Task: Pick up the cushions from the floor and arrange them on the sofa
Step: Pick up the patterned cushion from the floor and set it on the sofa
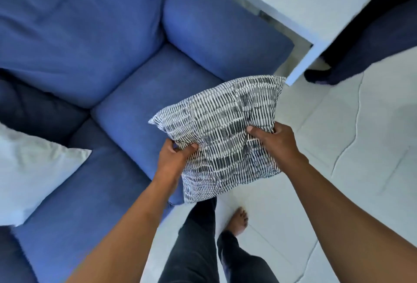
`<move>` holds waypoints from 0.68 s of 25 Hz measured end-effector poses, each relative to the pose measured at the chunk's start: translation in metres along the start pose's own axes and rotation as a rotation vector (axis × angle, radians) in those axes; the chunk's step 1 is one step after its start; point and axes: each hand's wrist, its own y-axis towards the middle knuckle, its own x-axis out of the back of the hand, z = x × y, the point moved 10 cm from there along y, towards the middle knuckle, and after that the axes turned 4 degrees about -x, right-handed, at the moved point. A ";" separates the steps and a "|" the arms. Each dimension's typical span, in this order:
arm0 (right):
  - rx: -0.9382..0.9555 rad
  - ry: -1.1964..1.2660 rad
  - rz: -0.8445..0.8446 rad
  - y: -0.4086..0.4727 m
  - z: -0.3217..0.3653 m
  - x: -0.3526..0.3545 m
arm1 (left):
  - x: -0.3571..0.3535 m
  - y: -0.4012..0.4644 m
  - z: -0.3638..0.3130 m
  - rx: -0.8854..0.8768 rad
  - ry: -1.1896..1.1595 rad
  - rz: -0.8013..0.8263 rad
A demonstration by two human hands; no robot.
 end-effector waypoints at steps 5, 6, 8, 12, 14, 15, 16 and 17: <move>0.017 -0.182 0.084 0.042 0.082 -0.093 | 0.091 0.045 -0.017 0.070 -0.160 -0.093; 0.023 -0.226 0.092 0.051 0.098 -0.115 | 0.111 0.055 -0.023 0.073 -0.176 -0.131; 0.043 -0.262 0.135 0.066 0.129 -0.154 | 0.140 0.069 -0.040 0.068 -0.202 -0.185; 0.088 -0.273 0.223 0.095 0.182 -0.240 | 0.196 0.112 -0.071 0.046 -0.256 -0.249; 0.061 -0.270 0.256 0.112 0.197 -0.276 | 0.218 0.136 -0.077 0.058 -0.251 -0.281; 0.055 -0.273 0.254 0.118 0.203 -0.287 | 0.225 0.145 -0.080 0.064 -0.247 -0.285; 0.039 -0.280 0.262 0.131 0.204 -0.300 | 0.232 0.156 -0.081 0.075 -0.251 -0.295; 0.052 -0.287 0.277 0.142 0.211 -0.313 | 0.238 0.165 -0.081 0.102 -0.240 -0.318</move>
